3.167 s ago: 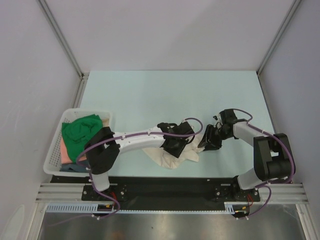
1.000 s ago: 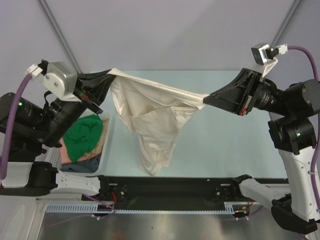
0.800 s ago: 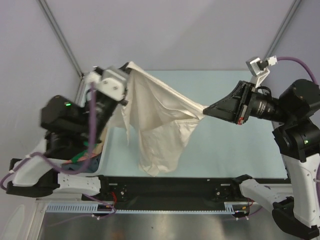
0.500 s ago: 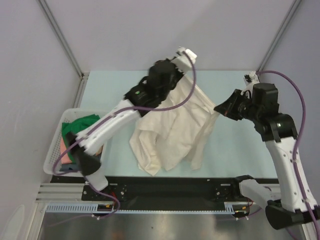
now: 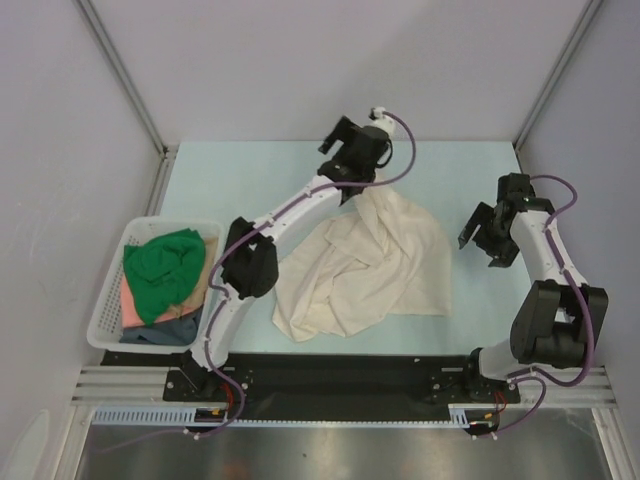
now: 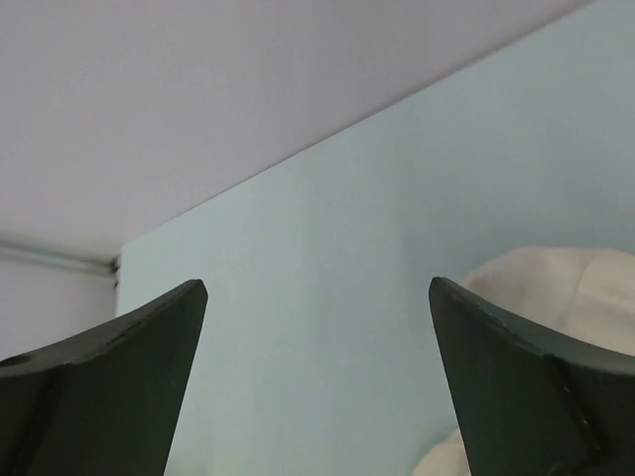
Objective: Fold and stack the t-shirts
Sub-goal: Flatten the tshirt out
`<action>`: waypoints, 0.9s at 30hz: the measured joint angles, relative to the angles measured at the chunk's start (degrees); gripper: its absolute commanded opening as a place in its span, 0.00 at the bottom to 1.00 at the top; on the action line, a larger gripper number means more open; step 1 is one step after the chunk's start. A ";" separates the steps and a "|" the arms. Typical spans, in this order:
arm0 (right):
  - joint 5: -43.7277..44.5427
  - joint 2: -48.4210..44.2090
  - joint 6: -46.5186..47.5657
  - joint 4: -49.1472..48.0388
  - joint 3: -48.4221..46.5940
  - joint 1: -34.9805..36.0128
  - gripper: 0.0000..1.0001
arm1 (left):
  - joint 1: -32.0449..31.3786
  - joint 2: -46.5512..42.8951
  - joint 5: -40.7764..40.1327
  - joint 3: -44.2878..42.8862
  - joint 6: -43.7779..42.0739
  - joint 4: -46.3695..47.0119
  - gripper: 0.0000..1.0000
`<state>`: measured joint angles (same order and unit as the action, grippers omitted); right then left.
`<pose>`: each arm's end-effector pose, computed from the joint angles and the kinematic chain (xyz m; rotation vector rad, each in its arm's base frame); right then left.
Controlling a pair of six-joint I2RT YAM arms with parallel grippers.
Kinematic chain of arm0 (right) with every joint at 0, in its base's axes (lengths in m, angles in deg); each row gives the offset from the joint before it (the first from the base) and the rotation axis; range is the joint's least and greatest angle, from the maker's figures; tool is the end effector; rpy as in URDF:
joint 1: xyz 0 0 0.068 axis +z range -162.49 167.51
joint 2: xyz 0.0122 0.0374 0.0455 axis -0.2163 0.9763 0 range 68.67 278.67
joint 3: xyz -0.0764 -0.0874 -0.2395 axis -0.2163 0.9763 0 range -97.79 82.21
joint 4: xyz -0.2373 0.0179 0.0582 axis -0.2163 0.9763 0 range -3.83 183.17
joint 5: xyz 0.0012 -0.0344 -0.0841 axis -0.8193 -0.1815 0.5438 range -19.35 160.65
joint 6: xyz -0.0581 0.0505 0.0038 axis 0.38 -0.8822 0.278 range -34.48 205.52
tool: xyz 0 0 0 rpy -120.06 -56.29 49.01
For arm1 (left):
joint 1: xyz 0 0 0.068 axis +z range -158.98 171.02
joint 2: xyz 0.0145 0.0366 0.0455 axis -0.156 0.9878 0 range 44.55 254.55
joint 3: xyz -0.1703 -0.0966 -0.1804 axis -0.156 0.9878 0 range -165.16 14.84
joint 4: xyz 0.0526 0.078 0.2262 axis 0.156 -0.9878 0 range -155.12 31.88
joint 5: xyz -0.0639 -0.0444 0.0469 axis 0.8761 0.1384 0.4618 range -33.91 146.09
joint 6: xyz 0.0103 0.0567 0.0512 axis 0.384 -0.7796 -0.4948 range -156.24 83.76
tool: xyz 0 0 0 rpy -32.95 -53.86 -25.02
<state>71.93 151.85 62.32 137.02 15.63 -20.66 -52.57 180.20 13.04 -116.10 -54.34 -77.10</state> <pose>0.2749 -0.0409 0.2325 0.7489 2.6442 0.0414 0.4270 -0.3448 0.2853 0.5346 1.8156 0.4409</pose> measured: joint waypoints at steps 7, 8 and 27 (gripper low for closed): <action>-5.31 -2.91 1.84 1.22 2.25 6.49 0.94 | 4.98 -29.51 1.79 28.15 18.95 -15.87 0.85; -6.71 -4.07 1.86 0.85 3.15 8.83 0.94 | 5.01 -36.33 4.85 34.97 21.14 -17.94 0.85; -19.02 0.33 -9.86 -15.21 17.77 23.50 0.80 | 3.63 -48.02 38.40 69.22 39.39 -21.46 0.81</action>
<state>52.92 152.18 52.47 121.81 33.40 2.84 -48.94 132.18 51.45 -46.88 -14.96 -98.57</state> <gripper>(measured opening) 0.850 0.868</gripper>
